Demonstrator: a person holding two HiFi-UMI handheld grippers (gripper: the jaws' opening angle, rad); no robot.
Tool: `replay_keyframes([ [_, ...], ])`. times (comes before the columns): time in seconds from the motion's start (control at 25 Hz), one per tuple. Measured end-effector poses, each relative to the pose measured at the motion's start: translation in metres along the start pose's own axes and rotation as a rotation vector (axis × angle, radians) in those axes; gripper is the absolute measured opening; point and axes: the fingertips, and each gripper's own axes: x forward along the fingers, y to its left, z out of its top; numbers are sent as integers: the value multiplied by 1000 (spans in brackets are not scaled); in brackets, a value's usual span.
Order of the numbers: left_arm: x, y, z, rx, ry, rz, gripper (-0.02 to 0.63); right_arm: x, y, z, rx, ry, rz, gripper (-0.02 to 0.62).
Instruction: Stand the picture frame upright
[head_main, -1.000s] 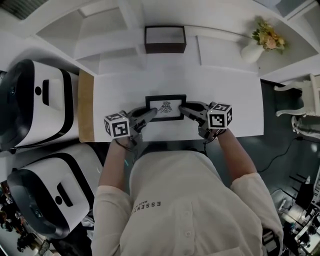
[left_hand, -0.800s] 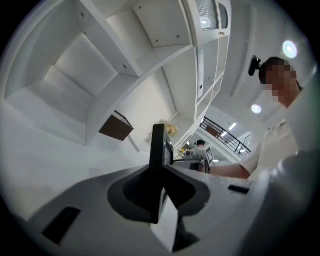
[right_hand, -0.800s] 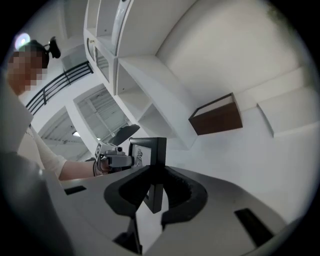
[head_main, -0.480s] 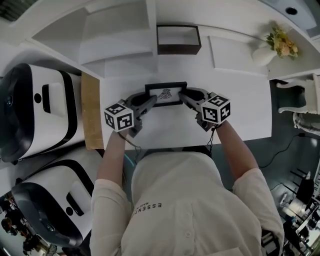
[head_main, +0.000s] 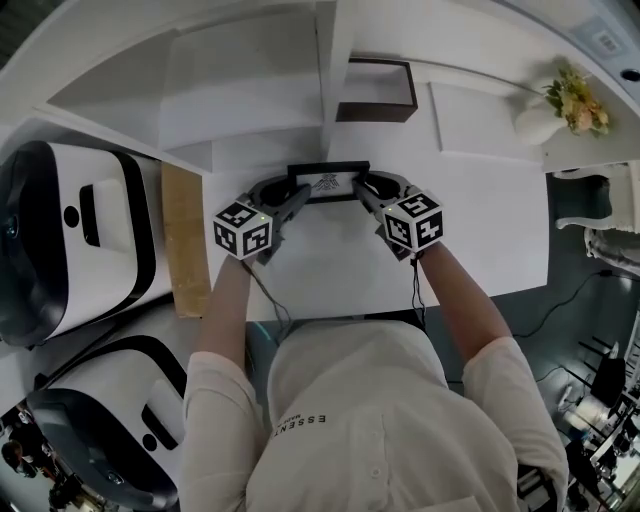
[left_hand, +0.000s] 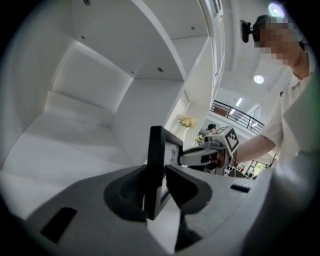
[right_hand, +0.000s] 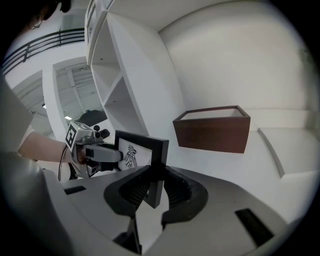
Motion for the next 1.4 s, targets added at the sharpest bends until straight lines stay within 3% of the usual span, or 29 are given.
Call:
replay_keyframes([
  [0.44,7,36,-2,26,36,29,107,30,-11,7,-65,12,-100,97],
  [0.6,9,42,0,40,50,41,114,32,-12,10,-89,10,-110,98],
  [1.04,7,64,8,33,54,179,149,40,-11,20,-178,1,-156,100],
  [1.4,6,66,8,14,68,192,150,44,-14,22,-184,-6,-156,106],
])
